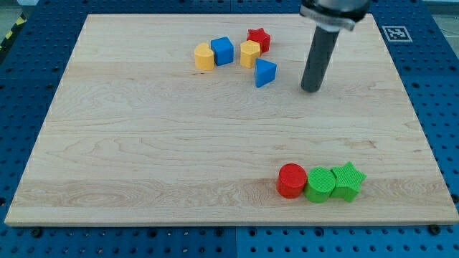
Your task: Separate the blue triangle from the blue cube
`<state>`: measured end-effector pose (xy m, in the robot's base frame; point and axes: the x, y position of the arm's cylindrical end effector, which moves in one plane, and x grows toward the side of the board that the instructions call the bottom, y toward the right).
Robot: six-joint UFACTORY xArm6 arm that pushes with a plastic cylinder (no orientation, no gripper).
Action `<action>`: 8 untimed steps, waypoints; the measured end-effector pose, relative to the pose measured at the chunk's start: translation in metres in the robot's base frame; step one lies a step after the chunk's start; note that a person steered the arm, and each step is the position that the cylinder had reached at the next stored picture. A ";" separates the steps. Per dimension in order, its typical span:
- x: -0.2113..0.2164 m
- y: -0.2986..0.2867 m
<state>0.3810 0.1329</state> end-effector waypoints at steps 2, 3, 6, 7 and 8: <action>-0.003 -0.119; -0.016 -0.117; -0.077 -0.115; -0.045 -0.174; 0.012 -0.182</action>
<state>0.3934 -0.0490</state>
